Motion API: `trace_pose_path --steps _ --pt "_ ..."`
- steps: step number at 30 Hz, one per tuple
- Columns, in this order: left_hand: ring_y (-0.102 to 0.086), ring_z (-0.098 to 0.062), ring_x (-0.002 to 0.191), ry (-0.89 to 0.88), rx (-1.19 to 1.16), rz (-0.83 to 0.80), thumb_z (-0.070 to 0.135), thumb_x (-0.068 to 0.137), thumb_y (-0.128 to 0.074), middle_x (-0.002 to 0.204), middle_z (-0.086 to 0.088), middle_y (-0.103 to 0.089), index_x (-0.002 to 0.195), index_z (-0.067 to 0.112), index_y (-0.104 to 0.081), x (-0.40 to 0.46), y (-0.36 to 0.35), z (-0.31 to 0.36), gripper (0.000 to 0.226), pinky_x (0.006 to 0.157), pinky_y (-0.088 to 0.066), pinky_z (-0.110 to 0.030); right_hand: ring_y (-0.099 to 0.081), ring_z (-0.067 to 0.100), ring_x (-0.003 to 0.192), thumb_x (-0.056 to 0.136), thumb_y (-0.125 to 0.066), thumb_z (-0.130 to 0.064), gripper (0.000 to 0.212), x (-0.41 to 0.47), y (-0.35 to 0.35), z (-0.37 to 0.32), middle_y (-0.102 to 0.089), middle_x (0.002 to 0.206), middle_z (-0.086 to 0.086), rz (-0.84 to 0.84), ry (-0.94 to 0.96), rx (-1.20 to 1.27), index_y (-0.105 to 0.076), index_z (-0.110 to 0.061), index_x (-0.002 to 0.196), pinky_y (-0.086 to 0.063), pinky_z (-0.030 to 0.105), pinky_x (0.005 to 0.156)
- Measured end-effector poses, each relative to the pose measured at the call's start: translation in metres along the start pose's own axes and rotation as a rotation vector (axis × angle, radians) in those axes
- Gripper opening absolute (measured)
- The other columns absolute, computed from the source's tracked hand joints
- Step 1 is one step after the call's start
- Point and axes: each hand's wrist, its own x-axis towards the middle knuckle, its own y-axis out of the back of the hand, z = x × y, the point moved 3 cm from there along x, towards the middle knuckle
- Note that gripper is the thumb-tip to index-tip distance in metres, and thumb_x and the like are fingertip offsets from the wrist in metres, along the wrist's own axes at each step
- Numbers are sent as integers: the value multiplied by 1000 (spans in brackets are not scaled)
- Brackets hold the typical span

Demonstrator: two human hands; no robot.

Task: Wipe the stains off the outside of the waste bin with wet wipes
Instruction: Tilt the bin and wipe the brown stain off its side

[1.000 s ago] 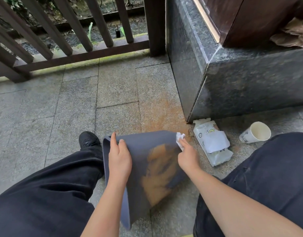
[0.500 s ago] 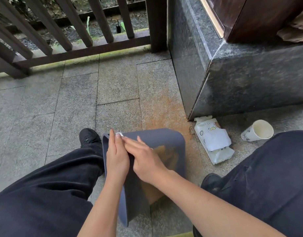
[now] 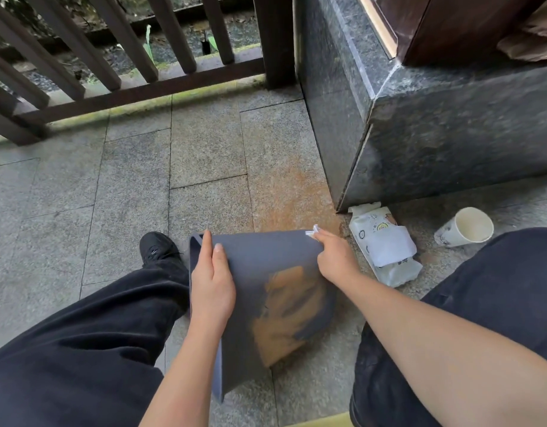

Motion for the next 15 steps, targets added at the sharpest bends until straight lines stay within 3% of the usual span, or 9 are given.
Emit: trace_pose_path --steps 3,6,7,8,10,11,13,15 --pt "-27 12 132 -8 4 -8 37 106 -35 145 22 -35 154 25 -32 2 3 0 49 102 -17 -10 -38 18 141 85 -38 7 67 0 2 -7 -35 157 -12 -24 2 -21 -51 -23 144 -33 30 112" --pt "-35 30 114 -71 28 -9 40 104 -33 133 24 -45 156 31 -26 -1 6 5 53 86 -18 6 -42 25 138 86 -42 3 67 -6 1 -30 -42 154 -3 -118 30 -34 -50 -29 144 -36 32 110" --pt "-43 26 105 -96 42 -3 39 104 -33 126 17 -56 156 31 -24 -2 5 7 53 79 -22 6 -43 27 138 85 -42 3 68 -11 0 -42 -44 153 0 -157 68 -28 -50 -29 144 -38 35 111" --pt "-48 10 105 -119 54 3 37 104 -33 122 1 -62 156 32 -23 -3 4 7 53 75 -25 0 -43 27 138 83 -42 4 69 -19 -2 -57 -45 152 -1 -184 133 -17 -51 -29 142 -39 36 110" --pt "-43 -14 107 -152 66 3 35 103 -33 126 -22 -58 156 30 -23 -4 3 8 54 73 -28 -12 -41 22 140 79 -40 7 73 -41 -9 -91 -44 152 -8 -208 328 25 -52 -27 142 -36 33 113" --pt "-42 -15 109 -163 62 -3 35 102 -33 128 -22 -58 156 30 -23 -5 2 8 55 76 -31 -13 -39 20 141 78 -39 9 75 -51 -14 -106 -42 153 -12 -226 419 52 -51 -25 144 -32 31 116" --pt "-40 -1 117 -177 48 -11 37 101 -32 134 4 -53 156 33 -22 -7 3 7 56 84 -28 2 -34 21 145 81 -38 9 75 -66 -26 -124 -38 155 -14 -268 524 83 -46 -25 147 -26 35 120" --pt "-40 2 117 -182 48 4 35 101 -33 129 20 -49 155 37 -24 -7 5 5 54 74 -22 12 -30 21 147 81 -37 12 80 -65 -30 -125 -33 156 -19 -293 551 73 -41 -30 149 -22 39 122"
